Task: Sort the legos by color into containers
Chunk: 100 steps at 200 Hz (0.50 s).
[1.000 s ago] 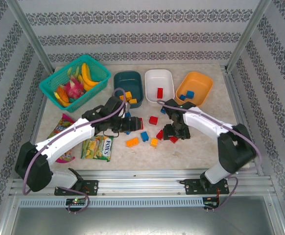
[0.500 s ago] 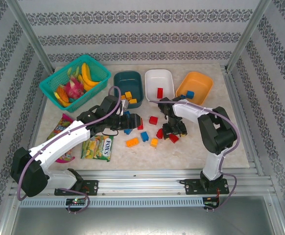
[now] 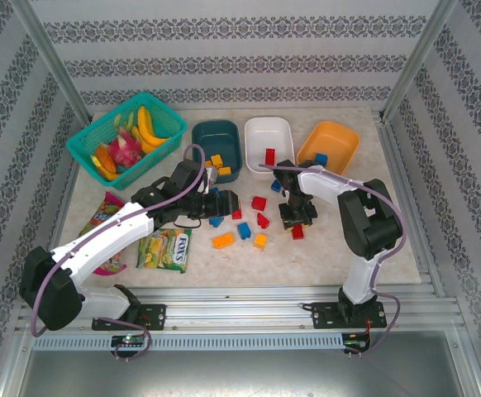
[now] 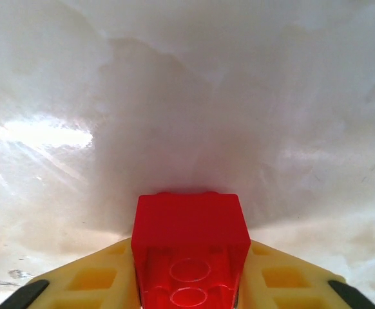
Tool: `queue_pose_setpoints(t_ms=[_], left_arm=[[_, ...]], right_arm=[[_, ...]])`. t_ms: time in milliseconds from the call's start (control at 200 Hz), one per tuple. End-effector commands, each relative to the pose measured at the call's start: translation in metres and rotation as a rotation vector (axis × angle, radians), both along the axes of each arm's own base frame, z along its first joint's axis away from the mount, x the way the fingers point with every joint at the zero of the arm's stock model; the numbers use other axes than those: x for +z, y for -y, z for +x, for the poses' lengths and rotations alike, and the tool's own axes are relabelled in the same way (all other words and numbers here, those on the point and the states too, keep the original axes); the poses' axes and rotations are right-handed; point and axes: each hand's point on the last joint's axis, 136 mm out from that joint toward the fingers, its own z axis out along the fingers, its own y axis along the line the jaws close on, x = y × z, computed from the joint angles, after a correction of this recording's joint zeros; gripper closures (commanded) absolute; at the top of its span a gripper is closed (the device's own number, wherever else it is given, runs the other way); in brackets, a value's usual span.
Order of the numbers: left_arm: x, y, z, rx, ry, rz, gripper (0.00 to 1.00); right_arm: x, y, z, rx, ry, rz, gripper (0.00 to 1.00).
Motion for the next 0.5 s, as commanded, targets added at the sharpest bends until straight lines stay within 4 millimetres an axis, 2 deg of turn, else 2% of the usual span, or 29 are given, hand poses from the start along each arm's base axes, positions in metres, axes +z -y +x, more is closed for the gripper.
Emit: queue_pose_setpoints(t_ms=[0, 145, 275, 370, 495], left_arm=[[0.023, 0.007, 0.013, 0.033, 0.058, -0.043, 0.22], [0.034, 0.004, 0.031, 0.09, 0.068, -0.037, 0.22], [0.037, -0.004, 0.061, 0.161, 0.047, -0.031, 0.22], [0.035, -0.014, 0.085, 0.219, 0.022, -0.026, 0.22], [0.038, -0.027, 0.117, 0.282, 0.02, -0.053, 0.22]], right_arm=[[0.025, 0.0, 0.006, -0.049, 0.08, 0.038, 0.71], [0.075, -0.014, 0.03, -0.059, 0.235, 0.102, 0.74], [0.114, -0.04, 0.076, -0.066, 0.367, 0.198, 0.74], [0.128, -0.063, 0.119, -0.078, 0.422, 0.291, 0.74], [0.127, -0.084, 0.171, -0.089, 0.452, 0.355, 0.75]])
